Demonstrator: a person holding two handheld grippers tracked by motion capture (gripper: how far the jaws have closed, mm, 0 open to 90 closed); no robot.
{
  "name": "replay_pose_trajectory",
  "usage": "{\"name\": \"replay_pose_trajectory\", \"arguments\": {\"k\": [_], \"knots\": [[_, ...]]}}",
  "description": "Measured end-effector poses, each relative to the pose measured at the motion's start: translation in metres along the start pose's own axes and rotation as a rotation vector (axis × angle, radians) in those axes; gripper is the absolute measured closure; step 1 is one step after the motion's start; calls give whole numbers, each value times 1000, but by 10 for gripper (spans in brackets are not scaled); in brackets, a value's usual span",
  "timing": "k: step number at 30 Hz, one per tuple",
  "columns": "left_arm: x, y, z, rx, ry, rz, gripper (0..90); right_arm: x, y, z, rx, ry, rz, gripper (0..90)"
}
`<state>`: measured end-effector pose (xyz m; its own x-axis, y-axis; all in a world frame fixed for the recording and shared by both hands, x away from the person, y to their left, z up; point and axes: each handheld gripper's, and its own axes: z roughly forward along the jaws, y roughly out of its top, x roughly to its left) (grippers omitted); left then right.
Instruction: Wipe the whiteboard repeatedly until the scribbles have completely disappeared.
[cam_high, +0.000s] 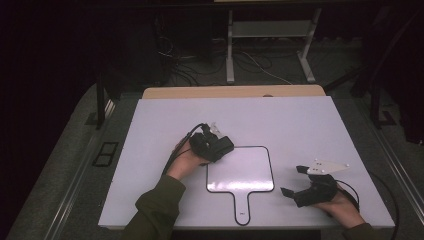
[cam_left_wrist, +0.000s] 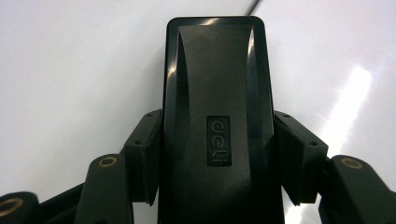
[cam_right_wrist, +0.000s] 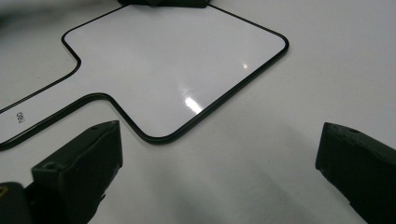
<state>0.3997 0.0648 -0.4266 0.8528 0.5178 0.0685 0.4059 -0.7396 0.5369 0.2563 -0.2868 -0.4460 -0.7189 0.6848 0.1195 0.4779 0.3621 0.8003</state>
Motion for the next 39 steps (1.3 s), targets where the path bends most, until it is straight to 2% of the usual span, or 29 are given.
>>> {"name": "replay_pose_trajectory", "arguments": {"k": [3,5,7,9,12,15,22,26,29,32,33,35,39], "knots": [[8,0,0,-2,39,-14,392,-1,0,0,3,-4,0,0],[12,-1,0,-3,50,-29,392,-1,0,0,3,-4,-2,0],[11,-1,0,-2,51,-22,391,0,0,0,3,-3,-3,0],[7,0,-1,12,45,-7,391,-1,0,0,4,-2,-5,0],[0,1,-1,12,-1,9,391,0,0,1,5,-1,-6,0],[-2,2,0,16,-11,22,391,0,0,1,5,-2,-7,0],[16,-1,2,-8,19,-45,391,0,0,1,6,-3,-2,0],[10,1,1,3,18,-21,391,0,0,1,6,-2,-5,0],[-1,4,3,-1,-20,5,391,0,0,1,7,-2,-4,0],[-8,7,4,5,-24,36,391,0,0,1,5,-2,-7,0],[-6,7,4,1,-26,34,391,0,0,1,6,-3,-6,0],[0,4,3,-1,-27,4,391,0,0,1,4,-2,-4,0],[12,-3,-1,4,10,-32,391,-1,-1,0,5,-2,-1,0]]}}
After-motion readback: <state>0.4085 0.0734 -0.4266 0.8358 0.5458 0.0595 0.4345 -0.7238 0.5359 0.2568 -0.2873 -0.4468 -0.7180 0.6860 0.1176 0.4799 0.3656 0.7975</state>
